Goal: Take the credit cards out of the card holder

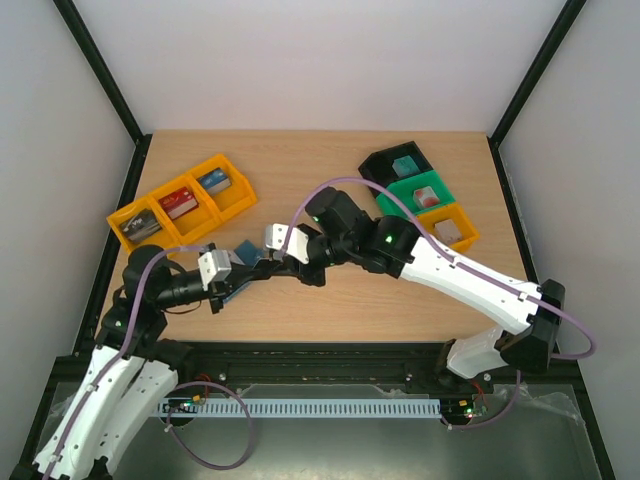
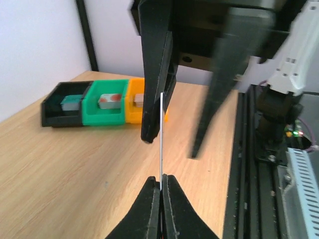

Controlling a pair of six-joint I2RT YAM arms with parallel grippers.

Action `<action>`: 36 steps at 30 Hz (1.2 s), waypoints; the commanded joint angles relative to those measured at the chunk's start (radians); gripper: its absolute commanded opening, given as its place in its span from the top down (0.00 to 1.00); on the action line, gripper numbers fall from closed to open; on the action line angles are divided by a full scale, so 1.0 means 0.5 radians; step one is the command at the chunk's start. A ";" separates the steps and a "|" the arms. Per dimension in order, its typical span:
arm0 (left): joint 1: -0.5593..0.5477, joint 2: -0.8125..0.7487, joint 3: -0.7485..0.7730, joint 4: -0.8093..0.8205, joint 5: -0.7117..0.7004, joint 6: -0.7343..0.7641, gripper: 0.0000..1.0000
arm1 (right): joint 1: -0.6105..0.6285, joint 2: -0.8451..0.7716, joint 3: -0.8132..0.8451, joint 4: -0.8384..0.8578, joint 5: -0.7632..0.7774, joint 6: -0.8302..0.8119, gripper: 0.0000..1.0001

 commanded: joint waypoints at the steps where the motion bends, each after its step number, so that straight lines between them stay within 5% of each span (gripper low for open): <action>1: 0.039 -0.029 0.024 0.071 -0.230 -0.123 0.98 | 0.006 -0.140 -0.140 0.195 0.142 0.038 0.50; 4: 0.079 0.010 0.085 -0.085 -0.601 0.167 0.98 | -0.100 -0.284 -0.306 0.470 0.206 0.169 0.01; 10: 0.107 0.422 0.485 -0.689 -1.650 0.931 0.98 | -0.335 -0.510 -0.535 0.791 0.322 0.441 0.01; 15: 0.290 0.794 0.640 -0.836 -2.354 1.544 0.98 | -0.440 -0.566 -0.609 0.841 0.445 0.507 0.01; 26: 1.168 1.478 0.602 0.062 -2.259 2.258 0.98 | -0.494 -0.735 -0.634 0.819 0.463 0.509 0.01; 36: 1.373 1.828 0.543 0.373 -1.812 2.474 0.98 | -0.493 -0.835 -0.698 0.854 0.413 0.436 0.01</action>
